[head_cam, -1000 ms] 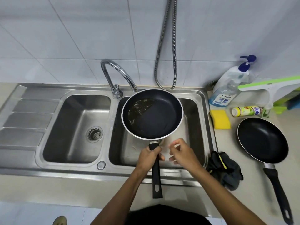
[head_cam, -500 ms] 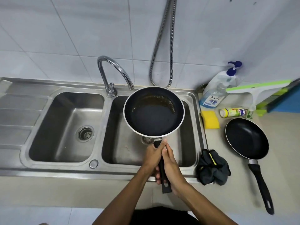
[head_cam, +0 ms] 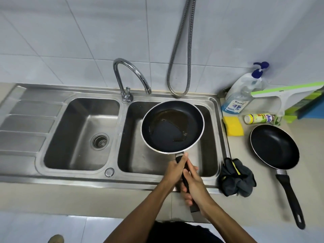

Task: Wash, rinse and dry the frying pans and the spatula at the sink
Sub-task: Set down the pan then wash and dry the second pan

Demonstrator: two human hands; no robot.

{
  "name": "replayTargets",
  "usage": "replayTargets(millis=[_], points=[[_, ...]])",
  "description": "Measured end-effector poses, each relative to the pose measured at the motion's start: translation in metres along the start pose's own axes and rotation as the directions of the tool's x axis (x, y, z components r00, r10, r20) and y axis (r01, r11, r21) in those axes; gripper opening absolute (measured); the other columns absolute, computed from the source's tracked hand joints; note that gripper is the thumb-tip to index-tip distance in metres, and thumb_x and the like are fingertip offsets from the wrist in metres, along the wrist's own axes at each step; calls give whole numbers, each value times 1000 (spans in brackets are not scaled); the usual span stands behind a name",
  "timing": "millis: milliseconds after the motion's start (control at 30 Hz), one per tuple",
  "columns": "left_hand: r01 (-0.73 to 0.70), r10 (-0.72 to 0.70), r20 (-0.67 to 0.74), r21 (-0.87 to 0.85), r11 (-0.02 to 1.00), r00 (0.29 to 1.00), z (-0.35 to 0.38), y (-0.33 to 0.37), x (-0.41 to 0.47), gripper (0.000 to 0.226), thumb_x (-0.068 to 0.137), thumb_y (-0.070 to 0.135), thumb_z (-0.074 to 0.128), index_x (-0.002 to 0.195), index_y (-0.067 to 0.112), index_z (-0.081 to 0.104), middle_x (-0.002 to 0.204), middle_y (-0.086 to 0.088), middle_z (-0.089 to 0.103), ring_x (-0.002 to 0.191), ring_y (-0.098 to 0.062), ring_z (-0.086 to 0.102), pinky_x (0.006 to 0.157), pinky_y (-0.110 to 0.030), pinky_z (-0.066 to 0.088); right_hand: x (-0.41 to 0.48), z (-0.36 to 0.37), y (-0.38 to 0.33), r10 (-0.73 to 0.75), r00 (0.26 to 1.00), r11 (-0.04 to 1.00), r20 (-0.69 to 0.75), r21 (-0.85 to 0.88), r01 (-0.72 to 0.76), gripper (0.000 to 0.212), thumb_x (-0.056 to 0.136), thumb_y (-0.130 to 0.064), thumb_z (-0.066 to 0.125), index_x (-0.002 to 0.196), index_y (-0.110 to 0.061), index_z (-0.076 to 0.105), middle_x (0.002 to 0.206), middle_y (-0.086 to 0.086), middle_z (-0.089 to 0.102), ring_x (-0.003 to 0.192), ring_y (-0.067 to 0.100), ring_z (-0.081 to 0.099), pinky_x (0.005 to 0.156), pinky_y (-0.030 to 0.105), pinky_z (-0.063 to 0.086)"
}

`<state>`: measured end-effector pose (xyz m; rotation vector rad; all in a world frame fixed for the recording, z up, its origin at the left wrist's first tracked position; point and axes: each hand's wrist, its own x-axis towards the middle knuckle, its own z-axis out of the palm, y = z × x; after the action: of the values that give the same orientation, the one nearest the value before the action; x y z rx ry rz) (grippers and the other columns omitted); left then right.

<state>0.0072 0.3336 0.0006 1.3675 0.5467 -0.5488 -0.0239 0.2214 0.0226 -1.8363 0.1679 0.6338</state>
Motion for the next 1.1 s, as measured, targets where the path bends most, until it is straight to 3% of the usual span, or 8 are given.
replayTargets(millis=[200,400,567,700,800,900,1000,1100], points=[[71,-71,3,31,997,997,-17,-7,17,84,79,86,57,114,12,74,109,-8,79,105,-23,76,101,-48,57,5,-2,-10,-47,998,990,30,-129,51,56,109,-32,37,148,-67,16,70,6,50,52,23,43,39,27,38],[121,-136,163,96,988,977,-30,17,5,60,103,61,44,139,15,57,131,-16,69,109,-23,72,91,-34,59,7,-9,-1,-111,993,863,34,-493,113,61,108,-38,37,155,-55,3,101,7,71,59,19,64,52,30,50],[50,-91,149,254,966,985,-67,7,-7,50,103,56,50,130,16,63,113,1,79,101,-15,76,99,-43,57,4,-17,7,-148,989,767,20,-628,128,68,108,-35,38,151,-52,-12,80,15,64,70,34,62,64,42,43],[20,-51,68,390,921,996,-115,22,-1,29,106,38,53,116,14,67,121,-9,74,105,-24,74,101,-49,57,1,-24,9,-157,988,718,4,-686,117,68,109,-36,34,151,-49,-18,76,8,56,65,28,57,66,43,44],[-16,115,-126,601,799,985,-154,57,16,36,104,40,56,117,7,65,120,-16,69,112,-33,67,99,-50,54,5,-28,14,-167,986,705,-2,-700,118,72,109,-37,33,146,-58,-25,70,7,55,60,27,56,60,42,43],[-11,343,-273,768,640,899,-178,106,34,52,103,42,59,136,2,55,133,-20,63,123,-37,61,98,-41,48,8,-29,12,-168,986,707,-2,-697,119,73,108,-39,32,143,-62,-27,65,7,55,59,29,57,62,48,49],[-44,509,-278,845,532,814,-197,152,52,64,102,34,62,152,2,38,154,-21,46,140,-40,47,113,-48,39,11,-28,6,-171,985,699,3,-704,124,74,108,-39,32,143,-62,-28,62,2,51,58,28,56,61,46,48],[15,586,-185,959,283,789,-213,174,73,78,100,33,62,161,7,21,171,-13,17,157,-33,21,122,-54,27,19,-32,4,-172,985,665,4,-737,120,71,108,-41,29,144,-60,-29,63,4,54,56,29,56,61,47,49]])
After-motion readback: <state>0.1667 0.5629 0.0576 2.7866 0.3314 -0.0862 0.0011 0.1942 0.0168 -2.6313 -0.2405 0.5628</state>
